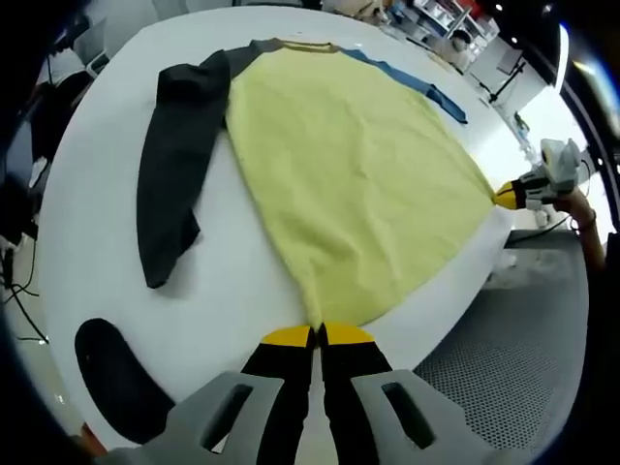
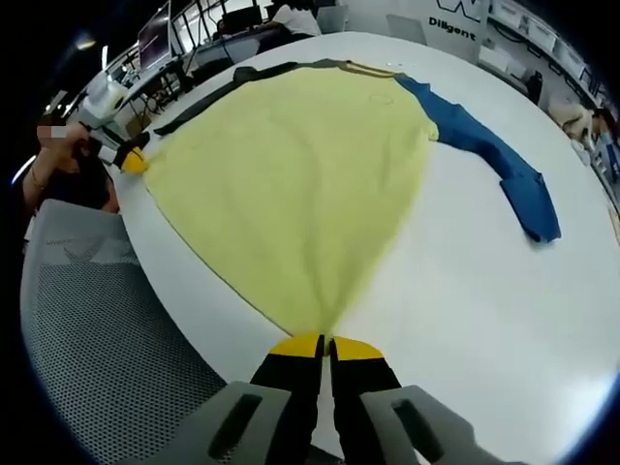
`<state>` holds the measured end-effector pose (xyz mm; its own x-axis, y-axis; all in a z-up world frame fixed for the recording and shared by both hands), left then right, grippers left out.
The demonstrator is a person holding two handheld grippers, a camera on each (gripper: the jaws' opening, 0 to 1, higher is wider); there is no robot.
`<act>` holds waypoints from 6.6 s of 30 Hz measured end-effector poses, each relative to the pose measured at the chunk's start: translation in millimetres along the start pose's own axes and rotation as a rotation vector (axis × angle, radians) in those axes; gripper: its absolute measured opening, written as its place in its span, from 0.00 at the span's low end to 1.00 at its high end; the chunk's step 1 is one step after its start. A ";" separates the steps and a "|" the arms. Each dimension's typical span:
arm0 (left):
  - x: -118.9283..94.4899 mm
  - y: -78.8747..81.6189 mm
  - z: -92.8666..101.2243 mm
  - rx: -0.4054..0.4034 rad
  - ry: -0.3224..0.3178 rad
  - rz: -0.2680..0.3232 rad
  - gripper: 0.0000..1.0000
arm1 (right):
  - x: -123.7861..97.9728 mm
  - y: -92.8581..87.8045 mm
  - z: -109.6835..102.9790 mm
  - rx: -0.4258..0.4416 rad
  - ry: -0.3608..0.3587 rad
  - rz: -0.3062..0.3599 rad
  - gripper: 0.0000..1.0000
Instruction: Fold the garment on the visible template until the final outline fits inside the template.
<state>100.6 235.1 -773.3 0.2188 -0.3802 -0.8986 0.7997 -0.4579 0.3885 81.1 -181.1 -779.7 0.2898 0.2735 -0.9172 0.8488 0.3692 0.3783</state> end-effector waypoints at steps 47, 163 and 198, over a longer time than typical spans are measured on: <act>-19.1 14.2 37.4 0.004 0.177 0.344 0.99 | -34.5 52.4 17.5 0.029 0.045 0.347 0.90; -22.2 29.6 58.4 0.175 0.184 0.395 0.96 | 5.8 76.0 322.5 0.338 -0.556 0.511 0.00; -23.0 27.9 61.1 0.170 0.200 0.408 0.99 | -12.9 57.0 295.0 0.580 -0.399 0.593 0.41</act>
<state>83.7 182.0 -729.4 0.6122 -0.4022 -0.6808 0.5270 -0.4344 0.7305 256.3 -425.6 -783.3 0.7881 -0.0902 -0.6089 0.5701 -0.2660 0.7773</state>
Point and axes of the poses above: the point that each gripper's makers call its tool centre point, and the gripper's own axes: x roughly forward along the fingers, z roughly to its right, y roughly out of its top, the point moved 10 cm from there along -x, roughly backward along the fingers, and after that the axes turned 8 degrees about x, right-handed, at the moved point
